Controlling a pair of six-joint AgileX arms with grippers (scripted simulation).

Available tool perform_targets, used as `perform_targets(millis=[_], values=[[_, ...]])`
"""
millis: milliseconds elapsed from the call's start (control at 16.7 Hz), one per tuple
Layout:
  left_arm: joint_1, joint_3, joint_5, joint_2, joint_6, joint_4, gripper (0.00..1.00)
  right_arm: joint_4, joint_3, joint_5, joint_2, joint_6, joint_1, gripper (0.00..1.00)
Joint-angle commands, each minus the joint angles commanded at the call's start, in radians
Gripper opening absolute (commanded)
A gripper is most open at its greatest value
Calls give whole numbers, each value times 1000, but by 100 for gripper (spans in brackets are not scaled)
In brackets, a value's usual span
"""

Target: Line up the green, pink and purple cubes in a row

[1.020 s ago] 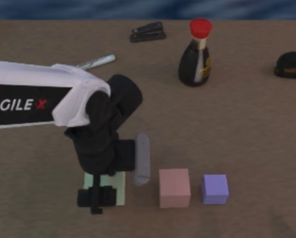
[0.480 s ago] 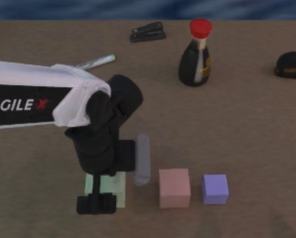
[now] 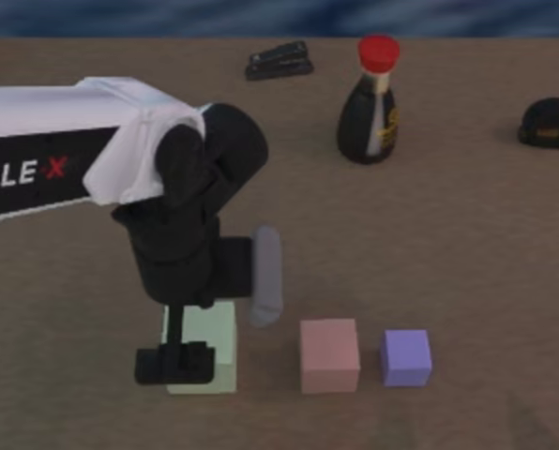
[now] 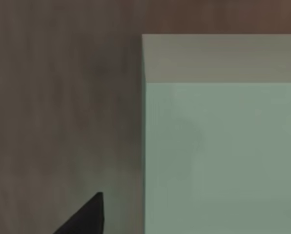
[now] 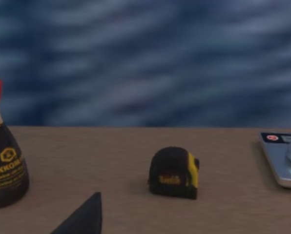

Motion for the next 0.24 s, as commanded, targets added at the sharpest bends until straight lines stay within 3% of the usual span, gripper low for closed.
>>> perform_targets(millis=[240], values=[[9,68,-1,-46,-2,-101,100,0,0,0,0,0,0,100]])
